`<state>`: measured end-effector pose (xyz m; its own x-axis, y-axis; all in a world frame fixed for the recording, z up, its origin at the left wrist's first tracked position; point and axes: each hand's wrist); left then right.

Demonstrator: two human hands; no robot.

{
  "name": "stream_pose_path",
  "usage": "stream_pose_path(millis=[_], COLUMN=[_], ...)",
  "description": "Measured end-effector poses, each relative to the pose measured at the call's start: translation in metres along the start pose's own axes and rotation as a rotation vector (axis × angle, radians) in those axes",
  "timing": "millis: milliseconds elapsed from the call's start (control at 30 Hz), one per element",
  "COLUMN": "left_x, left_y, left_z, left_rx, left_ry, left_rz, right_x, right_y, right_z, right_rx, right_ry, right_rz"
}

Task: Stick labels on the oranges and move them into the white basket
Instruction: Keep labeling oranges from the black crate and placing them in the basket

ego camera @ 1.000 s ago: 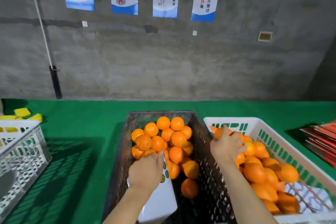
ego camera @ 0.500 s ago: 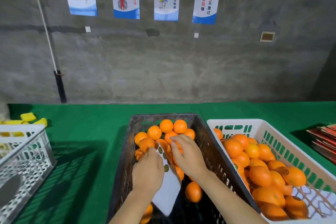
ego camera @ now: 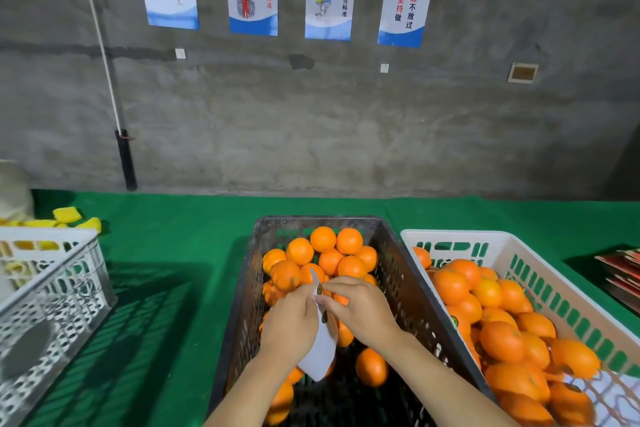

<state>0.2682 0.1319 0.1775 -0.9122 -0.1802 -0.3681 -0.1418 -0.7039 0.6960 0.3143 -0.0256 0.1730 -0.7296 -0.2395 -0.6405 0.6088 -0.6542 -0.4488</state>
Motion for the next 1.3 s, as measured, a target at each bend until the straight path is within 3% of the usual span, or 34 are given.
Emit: stream_pose_path(millis=[433, 700, 800, 1000, 1133, 1300], left_x=[0.003, 0.0, -0.001, -0.002, -0.002, -0.002], left_y=[0.001, 0.001, 0.001, -0.004, -0.004, -0.005], left_z=[0.005, 0.004, 0.006, 0.003, 0.003, 0.004], left_rx=[-0.262, -0.272, -0.334, -0.344, -0.354, -0.325], left_ry=[-0.09, -0.002, 0.046, 0.151, 0.149, 0.181], left_rz=[-0.073, 0.0, 0.058, 0.103, 0.09, 0.088], right_x=[0.001, -0.002, -0.006, 0.007, 0.018, 0.022], right_y=[0.001, 0.011, 0.019, 0.059, 0.073, 0.08], right_z=[0.001, 0.001, 0.009, 0.009, -0.009, -0.02], right_rx=[-0.046, -0.09, 0.019, 0.576, 0.679, 0.737], right_ry=[-0.255, -0.114, -0.097, -0.452, -0.575, -0.806], right_rz=[0.029, -0.115, -0.187, -0.252, -0.325, -0.094])
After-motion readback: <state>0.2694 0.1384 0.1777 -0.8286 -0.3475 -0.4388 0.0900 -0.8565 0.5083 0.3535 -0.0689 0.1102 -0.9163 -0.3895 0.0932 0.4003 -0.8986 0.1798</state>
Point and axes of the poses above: each hand's wrist, its own x-axis away from the middle knuckle, its own z-axis out of the back of the hand, y = z × x, and after that the axes turned 12 degrees about y, right-handed
